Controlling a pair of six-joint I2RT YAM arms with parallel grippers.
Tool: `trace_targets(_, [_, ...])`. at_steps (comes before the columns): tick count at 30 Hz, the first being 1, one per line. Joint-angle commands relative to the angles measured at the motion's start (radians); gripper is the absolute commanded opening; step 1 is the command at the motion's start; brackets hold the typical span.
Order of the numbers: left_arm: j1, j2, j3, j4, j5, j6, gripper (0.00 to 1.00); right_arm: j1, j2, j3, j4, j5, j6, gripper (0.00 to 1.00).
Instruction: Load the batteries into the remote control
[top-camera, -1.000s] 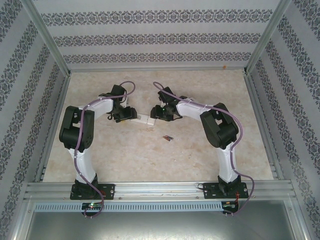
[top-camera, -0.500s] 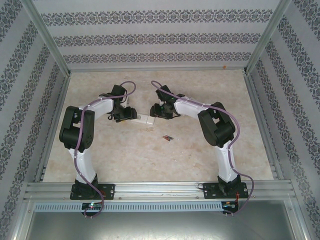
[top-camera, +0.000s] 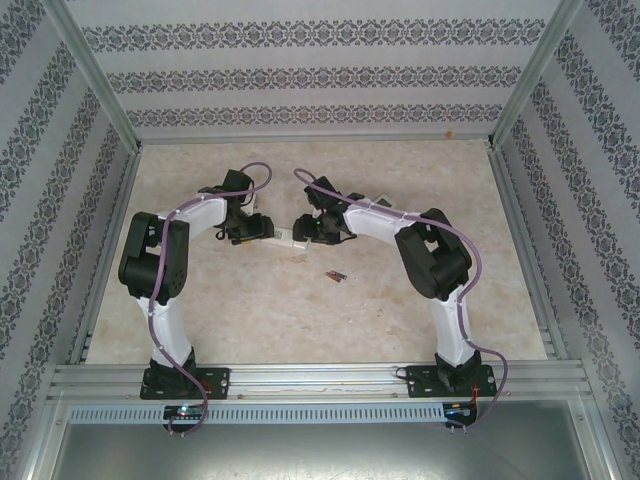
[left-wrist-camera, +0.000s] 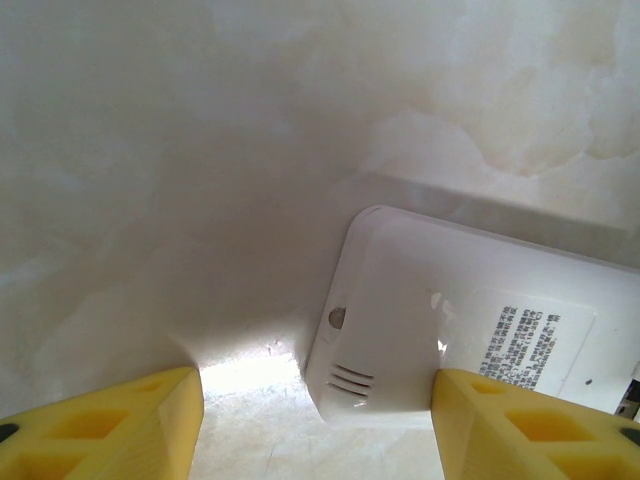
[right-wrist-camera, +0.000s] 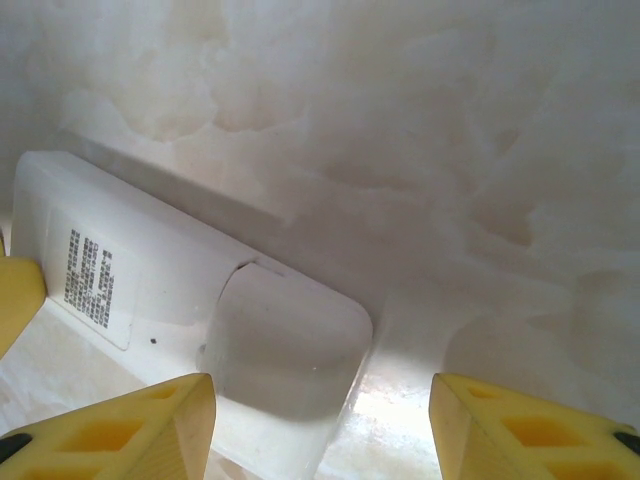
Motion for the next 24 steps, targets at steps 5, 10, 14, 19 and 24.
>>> trace_targets(5, [-0.012,0.016,-0.017,-0.019,-0.006,0.011,0.63,-0.003,0.036,0.002,-0.042,0.019,-0.002,0.58])
trace_targets(10, [-0.011,0.017,-0.015,-0.017,-0.006,0.013,0.63,-0.010,0.020,-0.056,-0.054,0.021,-0.009,0.57])
trace_targets(14, [-0.012,0.015,-0.015,-0.019,-0.008,0.013,0.63,-0.019,0.000,-0.097,-0.062,0.038,-0.020,0.57])
trace_targets(19, [-0.011,0.017,-0.017,-0.013,-0.003,0.008,0.63,-0.025,-0.004,-0.096,-0.051,0.019,-0.030,0.56])
trace_targets(24, [-0.011,0.016,-0.015,-0.010,0.006,0.005,0.63,-0.007,0.042,-0.008,-0.056,-0.012,-0.013,0.41])
